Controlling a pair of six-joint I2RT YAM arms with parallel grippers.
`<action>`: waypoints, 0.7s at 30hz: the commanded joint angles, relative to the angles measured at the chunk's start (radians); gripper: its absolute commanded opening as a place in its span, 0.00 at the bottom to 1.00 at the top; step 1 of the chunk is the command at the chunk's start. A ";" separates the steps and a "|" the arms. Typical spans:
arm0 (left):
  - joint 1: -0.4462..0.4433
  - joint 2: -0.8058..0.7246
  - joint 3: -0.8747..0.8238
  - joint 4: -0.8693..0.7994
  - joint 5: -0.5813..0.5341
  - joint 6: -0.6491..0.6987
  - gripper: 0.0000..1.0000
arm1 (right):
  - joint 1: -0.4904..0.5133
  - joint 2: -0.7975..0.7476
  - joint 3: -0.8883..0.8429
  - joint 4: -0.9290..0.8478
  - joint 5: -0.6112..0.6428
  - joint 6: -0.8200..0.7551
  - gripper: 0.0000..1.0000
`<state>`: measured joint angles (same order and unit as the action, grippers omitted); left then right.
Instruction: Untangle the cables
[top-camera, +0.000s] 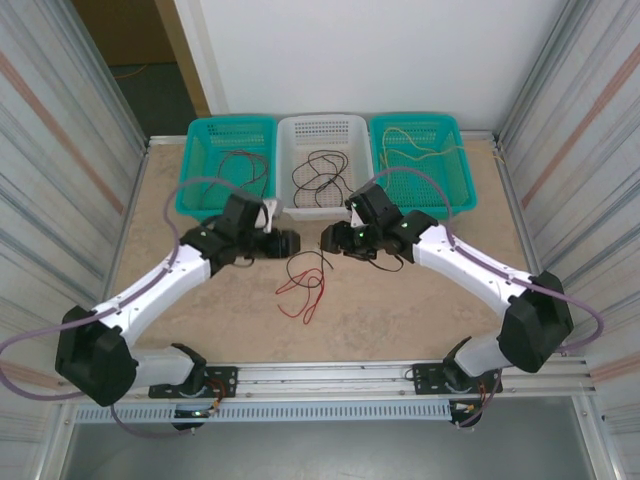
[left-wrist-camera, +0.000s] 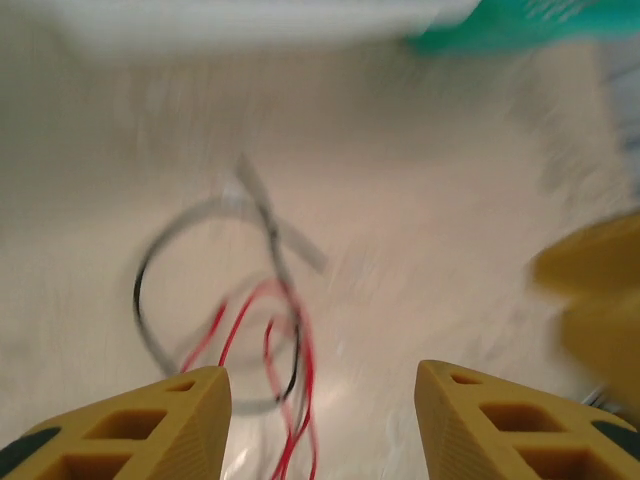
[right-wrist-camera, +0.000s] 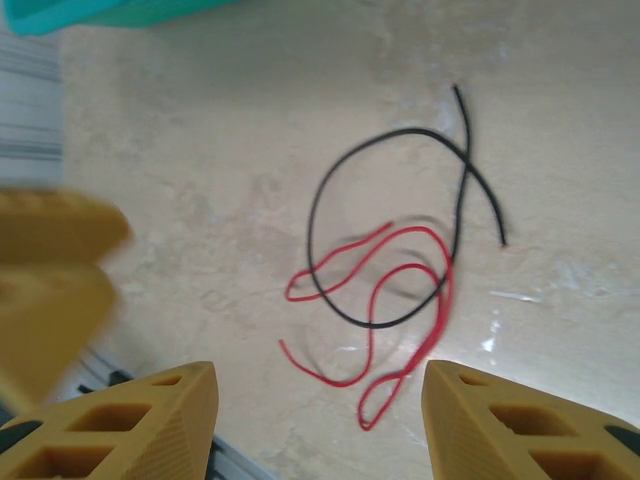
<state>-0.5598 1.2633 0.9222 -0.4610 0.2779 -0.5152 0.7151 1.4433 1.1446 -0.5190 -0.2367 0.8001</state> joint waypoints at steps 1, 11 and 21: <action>0.003 -0.013 -0.096 -0.053 0.017 -0.153 0.51 | 0.000 0.024 0.018 -0.073 0.086 0.000 0.53; 0.004 0.283 0.006 -0.026 0.056 -0.143 0.43 | -0.017 0.002 -0.002 -0.124 0.102 0.000 0.49; 0.001 0.405 0.061 0.013 0.028 -0.162 0.27 | -0.035 -0.005 0.001 -0.124 0.083 -0.013 0.46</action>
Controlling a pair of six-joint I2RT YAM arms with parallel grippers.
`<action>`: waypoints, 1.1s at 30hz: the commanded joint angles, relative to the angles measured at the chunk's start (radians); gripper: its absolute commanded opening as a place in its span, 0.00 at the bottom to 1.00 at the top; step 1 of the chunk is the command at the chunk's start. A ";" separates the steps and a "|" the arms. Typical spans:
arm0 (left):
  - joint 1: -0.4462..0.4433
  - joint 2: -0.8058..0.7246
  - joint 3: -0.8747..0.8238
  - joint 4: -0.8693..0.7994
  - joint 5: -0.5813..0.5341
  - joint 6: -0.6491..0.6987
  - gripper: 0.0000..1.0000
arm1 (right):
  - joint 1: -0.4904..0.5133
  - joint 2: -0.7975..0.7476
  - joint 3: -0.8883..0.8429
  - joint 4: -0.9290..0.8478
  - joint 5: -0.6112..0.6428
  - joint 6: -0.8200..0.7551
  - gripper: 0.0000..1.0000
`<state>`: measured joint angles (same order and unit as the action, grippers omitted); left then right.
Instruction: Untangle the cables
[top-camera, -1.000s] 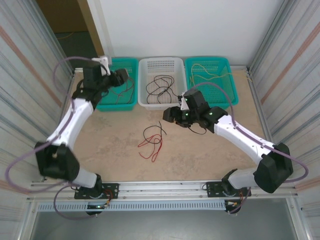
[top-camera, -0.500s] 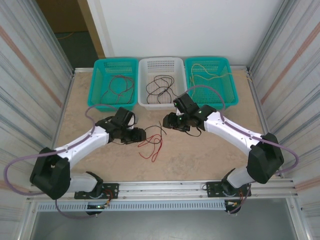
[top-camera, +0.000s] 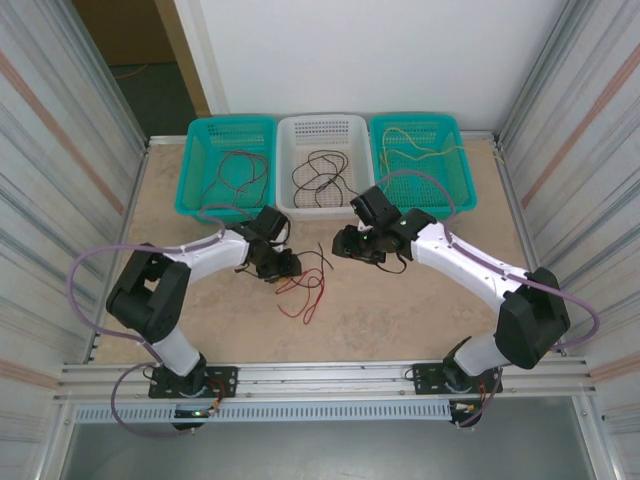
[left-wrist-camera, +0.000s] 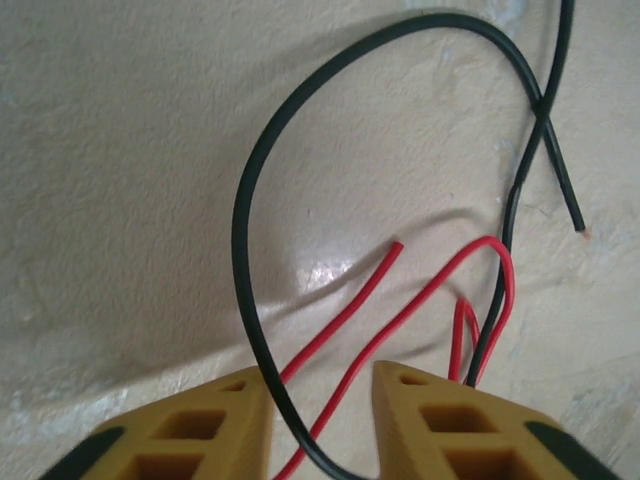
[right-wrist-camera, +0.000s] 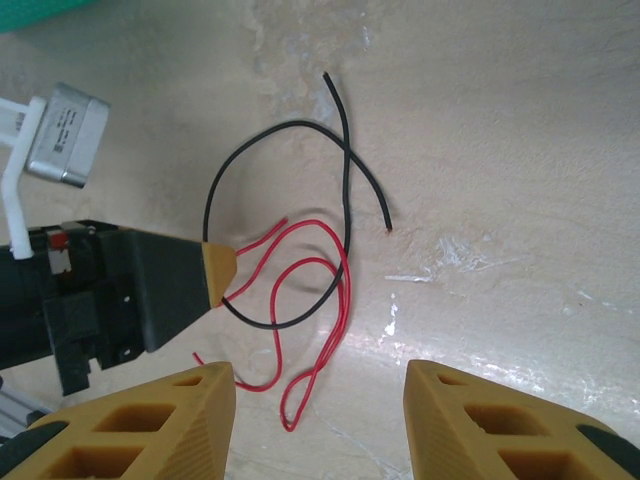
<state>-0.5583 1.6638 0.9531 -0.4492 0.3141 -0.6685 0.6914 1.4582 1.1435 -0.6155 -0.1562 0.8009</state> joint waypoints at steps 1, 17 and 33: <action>-0.002 -0.001 0.032 0.001 -0.018 -0.007 0.26 | -0.013 -0.020 0.005 -0.026 0.001 -0.016 0.46; -0.080 -0.292 0.136 -0.147 -0.089 0.140 0.00 | -0.008 0.006 -0.012 0.048 -0.059 -0.017 0.57; -0.094 -0.464 0.320 -0.273 -0.056 0.164 0.00 | 0.022 0.121 -0.141 0.252 -0.187 0.069 0.54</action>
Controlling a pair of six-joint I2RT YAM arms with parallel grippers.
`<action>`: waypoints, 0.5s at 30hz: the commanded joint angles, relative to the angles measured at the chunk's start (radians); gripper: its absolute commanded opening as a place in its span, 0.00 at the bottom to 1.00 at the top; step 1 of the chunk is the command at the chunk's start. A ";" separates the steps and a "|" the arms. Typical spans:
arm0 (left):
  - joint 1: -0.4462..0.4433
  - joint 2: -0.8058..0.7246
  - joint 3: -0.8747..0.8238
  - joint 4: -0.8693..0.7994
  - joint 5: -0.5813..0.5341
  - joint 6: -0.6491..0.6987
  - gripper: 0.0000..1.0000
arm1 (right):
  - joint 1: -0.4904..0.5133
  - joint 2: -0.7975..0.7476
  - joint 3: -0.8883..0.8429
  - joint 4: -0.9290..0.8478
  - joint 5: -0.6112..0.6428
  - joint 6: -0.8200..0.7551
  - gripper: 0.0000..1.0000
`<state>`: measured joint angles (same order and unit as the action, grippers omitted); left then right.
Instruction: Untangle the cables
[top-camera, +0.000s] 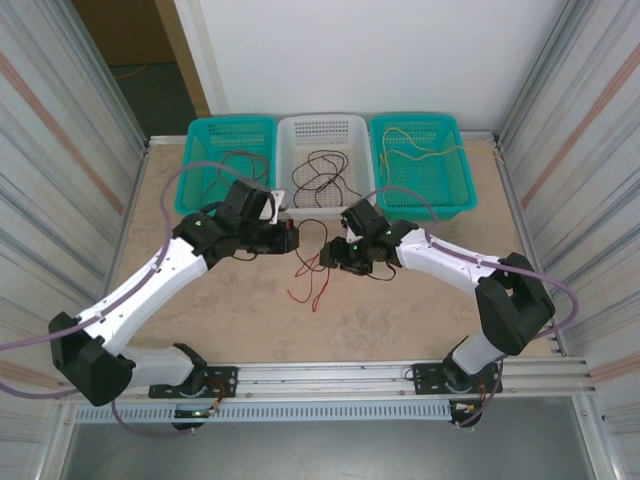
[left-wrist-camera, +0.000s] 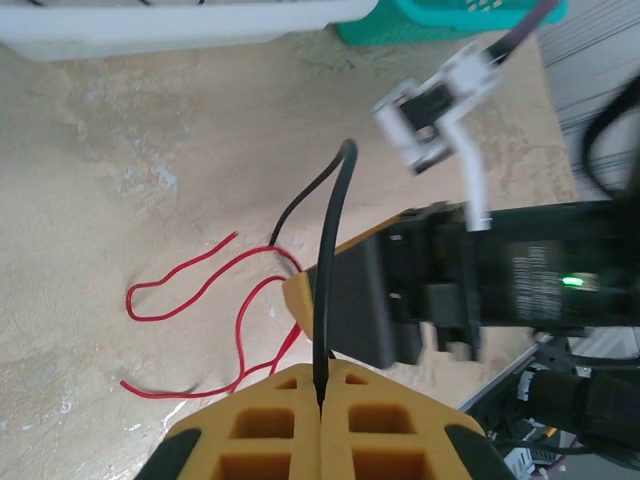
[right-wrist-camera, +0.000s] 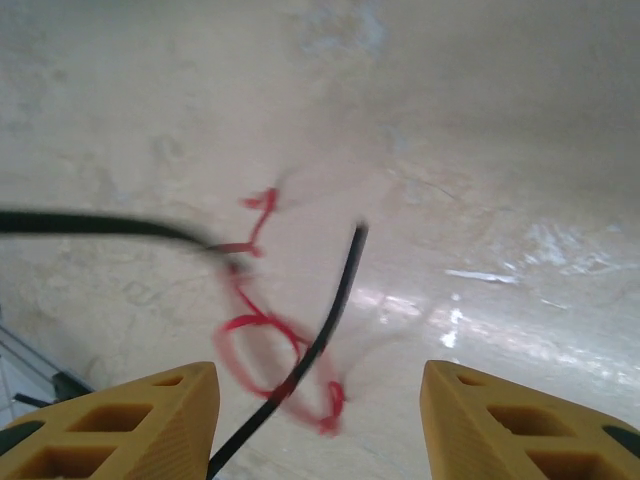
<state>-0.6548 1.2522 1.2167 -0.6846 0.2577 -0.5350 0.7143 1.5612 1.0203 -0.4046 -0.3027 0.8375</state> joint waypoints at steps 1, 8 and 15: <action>0.004 -0.059 0.067 -0.038 0.010 0.028 0.00 | -0.001 0.022 -0.025 0.041 -0.037 0.031 0.53; 0.047 -0.088 0.125 -0.074 0.049 0.059 0.00 | -0.068 0.033 -0.098 0.038 -0.035 0.038 0.48; 0.110 -0.114 0.090 -0.055 0.089 0.045 0.00 | -0.123 -0.203 -0.068 -0.028 0.044 -0.068 0.53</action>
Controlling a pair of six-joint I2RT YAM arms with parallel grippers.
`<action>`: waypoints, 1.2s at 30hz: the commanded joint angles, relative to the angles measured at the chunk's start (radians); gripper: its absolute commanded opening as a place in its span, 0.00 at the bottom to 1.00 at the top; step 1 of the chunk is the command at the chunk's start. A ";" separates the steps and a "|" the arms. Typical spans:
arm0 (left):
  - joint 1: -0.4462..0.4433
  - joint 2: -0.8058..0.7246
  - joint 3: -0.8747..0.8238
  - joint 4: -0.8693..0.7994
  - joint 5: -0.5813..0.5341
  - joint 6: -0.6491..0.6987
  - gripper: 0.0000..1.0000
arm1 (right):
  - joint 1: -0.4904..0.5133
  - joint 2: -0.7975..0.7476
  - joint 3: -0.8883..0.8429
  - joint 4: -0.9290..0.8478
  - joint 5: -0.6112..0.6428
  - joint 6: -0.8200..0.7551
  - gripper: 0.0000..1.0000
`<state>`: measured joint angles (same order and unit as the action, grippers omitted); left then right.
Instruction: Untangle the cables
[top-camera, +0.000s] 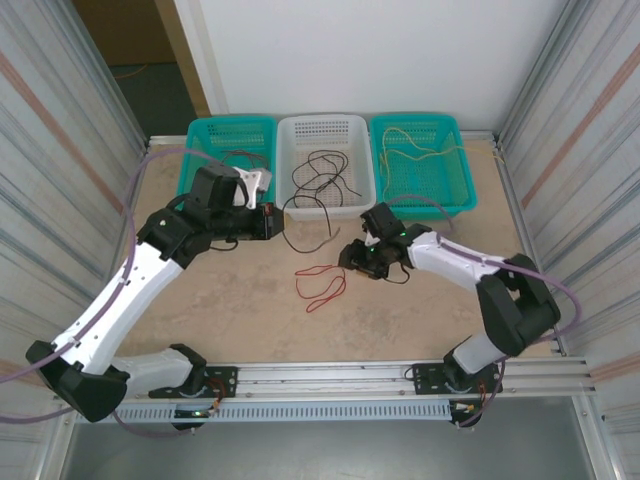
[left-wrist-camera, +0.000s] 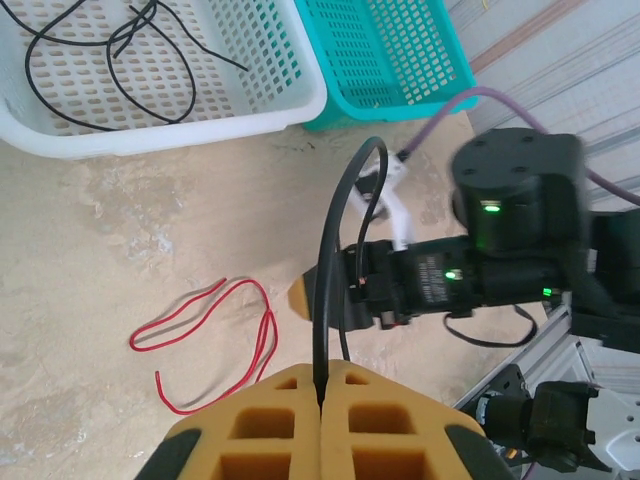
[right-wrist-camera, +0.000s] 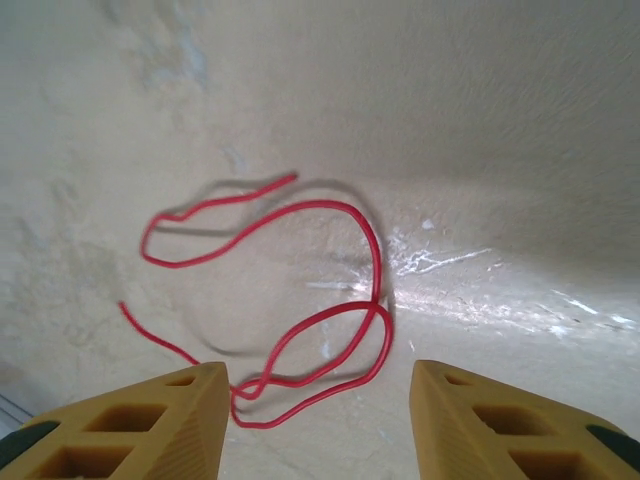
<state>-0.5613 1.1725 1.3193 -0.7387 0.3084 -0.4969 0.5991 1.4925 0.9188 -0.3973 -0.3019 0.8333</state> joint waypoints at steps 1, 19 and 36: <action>0.026 -0.042 -0.028 0.024 0.051 -0.010 0.00 | -0.014 -0.181 0.045 -0.040 0.050 -0.081 0.55; 0.068 -0.056 -0.067 0.185 0.219 -0.045 0.00 | 0.083 -0.290 0.349 -0.166 0.080 -0.284 0.59; 0.130 -0.006 -0.072 0.290 0.484 -0.143 0.00 | 0.319 -0.195 0.436 -0.215 0.127 -0.510 0.72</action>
<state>-0.4374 1.1603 1.2579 -0.4965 0.7036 -0.6151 0.8936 1.2739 1.3098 -0.5705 -0.2218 0.4011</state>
